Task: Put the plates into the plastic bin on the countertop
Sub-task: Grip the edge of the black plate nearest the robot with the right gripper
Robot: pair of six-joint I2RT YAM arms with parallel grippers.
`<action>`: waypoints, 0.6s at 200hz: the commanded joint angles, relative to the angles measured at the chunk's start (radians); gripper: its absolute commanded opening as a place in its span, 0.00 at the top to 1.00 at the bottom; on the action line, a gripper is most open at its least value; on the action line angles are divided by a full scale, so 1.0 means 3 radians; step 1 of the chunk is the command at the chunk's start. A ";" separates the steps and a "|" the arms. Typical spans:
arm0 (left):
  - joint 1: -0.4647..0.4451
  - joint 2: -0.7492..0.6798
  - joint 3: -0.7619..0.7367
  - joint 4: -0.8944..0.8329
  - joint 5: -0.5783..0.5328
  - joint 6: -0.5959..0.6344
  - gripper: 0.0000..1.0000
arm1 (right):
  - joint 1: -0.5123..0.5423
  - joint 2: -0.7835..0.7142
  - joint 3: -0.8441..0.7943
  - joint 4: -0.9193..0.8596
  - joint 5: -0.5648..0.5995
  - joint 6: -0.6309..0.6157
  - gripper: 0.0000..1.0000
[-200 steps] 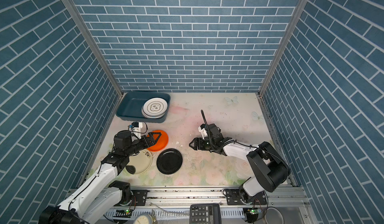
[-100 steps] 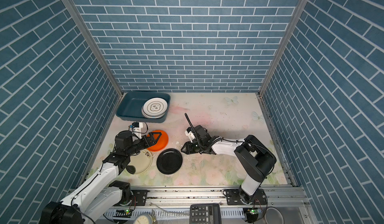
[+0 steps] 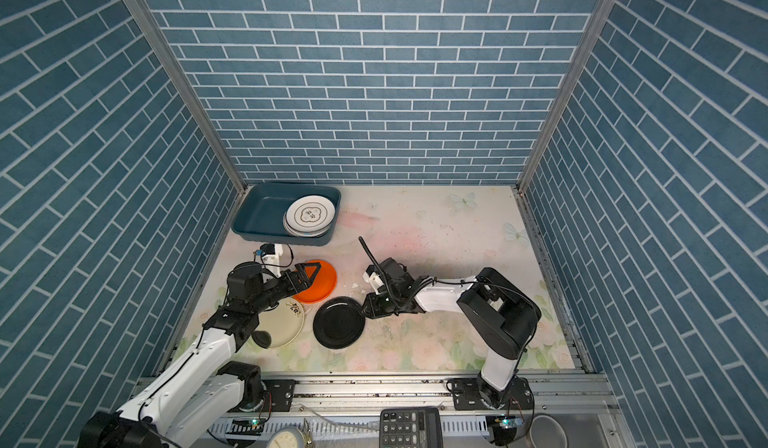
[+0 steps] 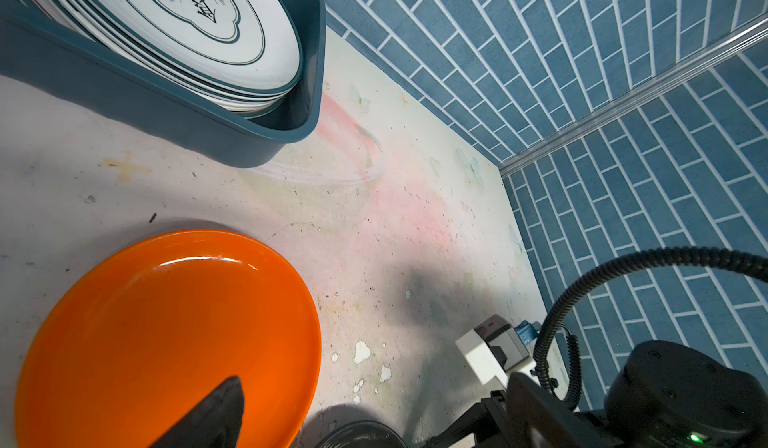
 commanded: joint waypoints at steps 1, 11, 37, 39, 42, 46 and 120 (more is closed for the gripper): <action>-0.0004 -0.0052 0.0042 -0.0079 -0.0053 0.0064 0.00 | 0.0028 0.0118 0.0143 -0.0085 -0.0074 0.0021 0.77; -0.0004 -0.0053 0.0042 -0.0102 -0.0066 0.0080 0.00 | 0.0032 0.0144 0.0163 -0.0090 -0.0076 0.0022 0.79; 0.0001 -0.0030 0.0050 -0.0109 -0.0068 0.0099 0.00 | 0.0035 0.0184 0.0195 -0.0124 -0.0052 0.0027 0.83; 0.0001 -0.0026 0.0049 -0.0106 -0.0068 0.0097 0.01 | 0.0035 0.0184 0.0196 -0.0129 -0.0048 0.0027 0.85; 0.0001 -0.0019 0.0047 -0.0105 -0.0067 0.0099 0.00 | 0.0035 0.0184 0.0197 -0.0140 -0.0030 0.0032 0.86; 0.0001 -0.0012 0.0048 -0.0101 -0.0070 0.0096 0.00 | 0.0034 0.0184 0.0199 -0.0157 -0.0009 0.0036 0.89; 0.0001 0.0031 0.0066 -0.0078 -0.0045 0.0086 0.00 | 0.0032 0.0148 0.0186 -0.0269 0.0237 0.0094 1.00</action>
